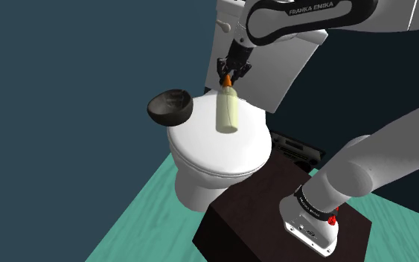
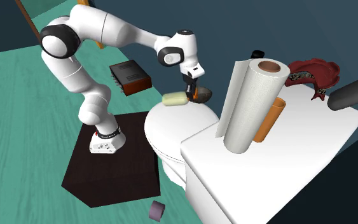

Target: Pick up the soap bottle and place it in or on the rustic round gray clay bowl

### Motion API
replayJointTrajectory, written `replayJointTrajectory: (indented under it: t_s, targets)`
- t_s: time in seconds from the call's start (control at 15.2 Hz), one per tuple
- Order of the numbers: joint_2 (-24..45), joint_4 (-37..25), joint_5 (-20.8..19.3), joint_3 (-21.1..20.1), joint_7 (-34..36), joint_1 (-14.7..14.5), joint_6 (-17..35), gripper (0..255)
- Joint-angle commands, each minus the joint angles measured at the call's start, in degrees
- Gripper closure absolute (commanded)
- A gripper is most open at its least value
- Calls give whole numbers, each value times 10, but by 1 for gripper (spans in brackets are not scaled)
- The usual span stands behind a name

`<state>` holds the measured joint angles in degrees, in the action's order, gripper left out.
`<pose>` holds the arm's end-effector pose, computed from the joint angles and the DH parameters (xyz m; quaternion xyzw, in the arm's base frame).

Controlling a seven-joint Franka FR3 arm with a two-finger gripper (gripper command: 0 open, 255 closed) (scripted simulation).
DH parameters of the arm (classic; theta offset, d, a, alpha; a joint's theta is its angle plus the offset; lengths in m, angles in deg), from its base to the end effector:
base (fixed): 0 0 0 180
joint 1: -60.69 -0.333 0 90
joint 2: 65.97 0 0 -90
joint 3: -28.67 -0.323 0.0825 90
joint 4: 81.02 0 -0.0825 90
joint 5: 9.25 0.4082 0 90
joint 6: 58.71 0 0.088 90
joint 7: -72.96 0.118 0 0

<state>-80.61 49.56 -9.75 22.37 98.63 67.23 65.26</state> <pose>0.5052 -0.0009 0.4567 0.9724 -0.2223 0.0714 0.0021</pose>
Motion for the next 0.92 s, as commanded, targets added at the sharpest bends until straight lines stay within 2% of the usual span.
replayJointTrajectory:
  t_s: [0.0,0.4,0.86]
  targets:
    - [-4,-13,0,1,-1,0,-18,255]
    - [-13,-49,2,2,-3,0,-62,255]
    - [119,-199,-21,-40,69,-20,-83,255]
